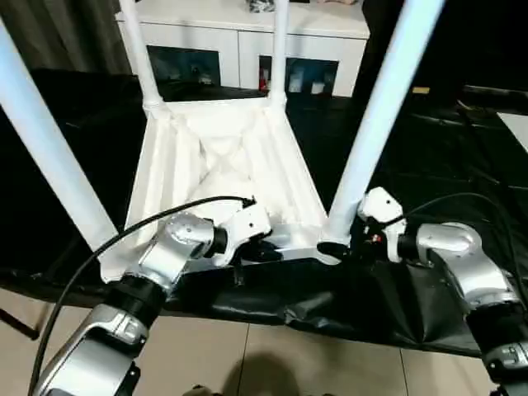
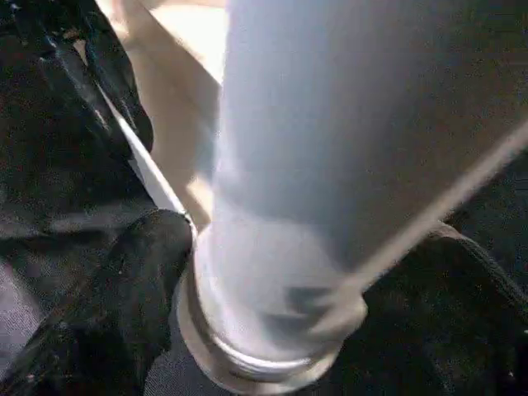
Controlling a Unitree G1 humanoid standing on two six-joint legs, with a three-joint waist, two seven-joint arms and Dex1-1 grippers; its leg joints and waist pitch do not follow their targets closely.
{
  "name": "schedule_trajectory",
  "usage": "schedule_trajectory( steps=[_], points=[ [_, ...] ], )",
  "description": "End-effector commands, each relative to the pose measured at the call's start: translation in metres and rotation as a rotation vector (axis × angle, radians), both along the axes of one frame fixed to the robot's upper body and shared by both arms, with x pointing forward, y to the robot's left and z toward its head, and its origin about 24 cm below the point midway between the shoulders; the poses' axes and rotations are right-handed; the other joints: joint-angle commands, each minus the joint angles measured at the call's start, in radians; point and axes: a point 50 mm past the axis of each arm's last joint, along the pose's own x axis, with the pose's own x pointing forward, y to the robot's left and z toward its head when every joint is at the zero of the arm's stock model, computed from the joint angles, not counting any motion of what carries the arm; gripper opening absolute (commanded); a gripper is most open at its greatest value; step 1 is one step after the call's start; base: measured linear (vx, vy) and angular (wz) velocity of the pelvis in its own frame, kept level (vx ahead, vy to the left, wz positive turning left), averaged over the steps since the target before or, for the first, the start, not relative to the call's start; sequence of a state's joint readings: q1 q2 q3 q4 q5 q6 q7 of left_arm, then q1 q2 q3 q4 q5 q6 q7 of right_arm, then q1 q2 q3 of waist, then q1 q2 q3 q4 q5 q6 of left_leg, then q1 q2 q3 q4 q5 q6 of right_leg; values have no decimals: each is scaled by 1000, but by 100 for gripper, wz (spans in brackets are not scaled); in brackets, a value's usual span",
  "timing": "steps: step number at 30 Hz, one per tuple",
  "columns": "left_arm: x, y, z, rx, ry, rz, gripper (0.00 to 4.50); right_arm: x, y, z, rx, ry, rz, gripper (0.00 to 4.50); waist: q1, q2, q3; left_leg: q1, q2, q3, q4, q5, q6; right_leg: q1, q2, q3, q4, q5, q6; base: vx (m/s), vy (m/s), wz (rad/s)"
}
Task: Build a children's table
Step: Rotate leg to tighten
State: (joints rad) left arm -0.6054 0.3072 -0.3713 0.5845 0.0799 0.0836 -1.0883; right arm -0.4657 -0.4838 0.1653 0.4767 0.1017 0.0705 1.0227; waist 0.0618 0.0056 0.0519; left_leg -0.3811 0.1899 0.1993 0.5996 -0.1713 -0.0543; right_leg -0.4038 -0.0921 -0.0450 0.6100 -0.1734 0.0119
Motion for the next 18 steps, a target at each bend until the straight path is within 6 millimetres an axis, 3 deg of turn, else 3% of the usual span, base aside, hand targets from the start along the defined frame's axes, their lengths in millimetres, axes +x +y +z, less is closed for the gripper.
schedule_trajectory(
  steps=[1,7,18],
  points=[
    [-12,7,-23,86,76,-19,7,2,-1,3,-22,-14,11,410,4,-17,-56,19,39,-26,-82,-360,31,26,-54,31,-100,-460,-174,0,0,0],
    [-15,10,-22,89,64,-46,0,2,-3,1,-17,2,13,341,2,-17,-56,16,40,-26,-84,-355,32,26,-53,31,-98,-445,-177,0,0,0],
    [-15,15,-23,100,63,-27,0,1,-8,-9,-48,5,-33,271,-3,-15,-55,17,40,-27,-85,-372,25,23,-54,32,-101,-475,-169,0,0,0]
  ],
)
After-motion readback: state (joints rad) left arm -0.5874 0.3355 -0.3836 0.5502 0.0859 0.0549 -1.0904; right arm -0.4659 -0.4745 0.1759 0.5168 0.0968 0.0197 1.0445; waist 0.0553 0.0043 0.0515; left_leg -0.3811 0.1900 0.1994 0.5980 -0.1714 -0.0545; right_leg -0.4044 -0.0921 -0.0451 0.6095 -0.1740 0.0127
